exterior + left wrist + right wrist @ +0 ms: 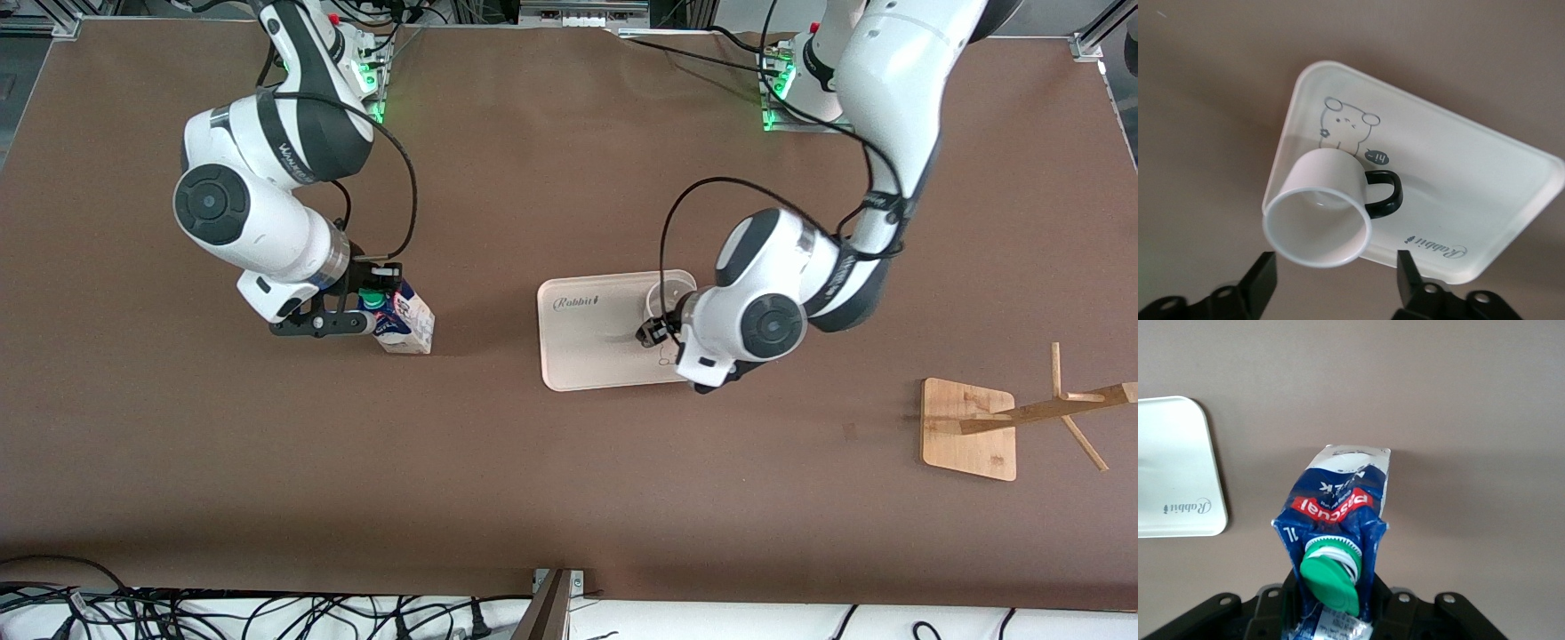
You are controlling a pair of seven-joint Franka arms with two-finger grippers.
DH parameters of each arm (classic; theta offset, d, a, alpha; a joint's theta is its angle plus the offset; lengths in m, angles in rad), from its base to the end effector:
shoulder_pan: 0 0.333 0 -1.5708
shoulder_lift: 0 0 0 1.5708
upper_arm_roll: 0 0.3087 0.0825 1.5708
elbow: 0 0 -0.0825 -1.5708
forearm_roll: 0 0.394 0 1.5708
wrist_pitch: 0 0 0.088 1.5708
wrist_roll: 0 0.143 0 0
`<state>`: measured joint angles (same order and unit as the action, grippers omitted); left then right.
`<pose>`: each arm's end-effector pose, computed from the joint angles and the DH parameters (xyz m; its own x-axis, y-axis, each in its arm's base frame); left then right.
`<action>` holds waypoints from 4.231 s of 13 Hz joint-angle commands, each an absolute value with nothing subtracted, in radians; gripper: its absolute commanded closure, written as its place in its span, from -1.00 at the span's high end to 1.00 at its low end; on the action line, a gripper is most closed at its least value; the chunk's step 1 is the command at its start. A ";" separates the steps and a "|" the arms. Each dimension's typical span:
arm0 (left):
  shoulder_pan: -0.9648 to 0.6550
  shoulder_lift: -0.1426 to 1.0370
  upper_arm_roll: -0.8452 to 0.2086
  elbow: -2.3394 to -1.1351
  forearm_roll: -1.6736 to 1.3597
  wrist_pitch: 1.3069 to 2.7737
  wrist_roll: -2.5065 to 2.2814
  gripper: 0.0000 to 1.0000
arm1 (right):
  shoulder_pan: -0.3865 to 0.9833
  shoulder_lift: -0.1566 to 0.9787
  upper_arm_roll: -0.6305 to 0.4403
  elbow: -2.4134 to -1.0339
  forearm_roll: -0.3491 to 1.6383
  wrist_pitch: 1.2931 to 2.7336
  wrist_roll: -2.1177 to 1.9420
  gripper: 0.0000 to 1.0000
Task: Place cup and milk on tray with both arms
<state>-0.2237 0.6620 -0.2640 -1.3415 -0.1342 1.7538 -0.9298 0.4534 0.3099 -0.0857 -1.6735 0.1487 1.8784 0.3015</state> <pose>0.6238 -0.3150 0.2913 0.8079 0.4638 -0.3636 0.4912 -0.8709 -0.0194 0.5898 0.2484 0.3693 0.9908 0.0213 -0.1335 0.0115 -0.9972 -0.0736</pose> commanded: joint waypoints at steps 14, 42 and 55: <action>-0.011 0.211 -0.249 -1.377 0.067 1.500 -0.326 1.00 | 0.822 0.589 -0.094 -1.347 0.184 2.000 0.681 -0.25; 0.028 0.028 -0.083 -1.681 0.015 1.743 -0.028 1.00 | 0.767 0.407 -0.354 -1.327 0.149 1.685 0.476 1.00; 0.032 0.068 -0.075 -1.674 0.018 1.790 -0.037 1.00 | 0.226 0.085 -0.081 -1.486 0.089 1.459 0.158 1.00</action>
<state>0.0278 0.0618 -0.0758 -1.7008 0.0275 1.7997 -0.0501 0.3835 0.1470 -0.2574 -1.4258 0.1337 1.4575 0.1728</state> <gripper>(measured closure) 0.000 0.000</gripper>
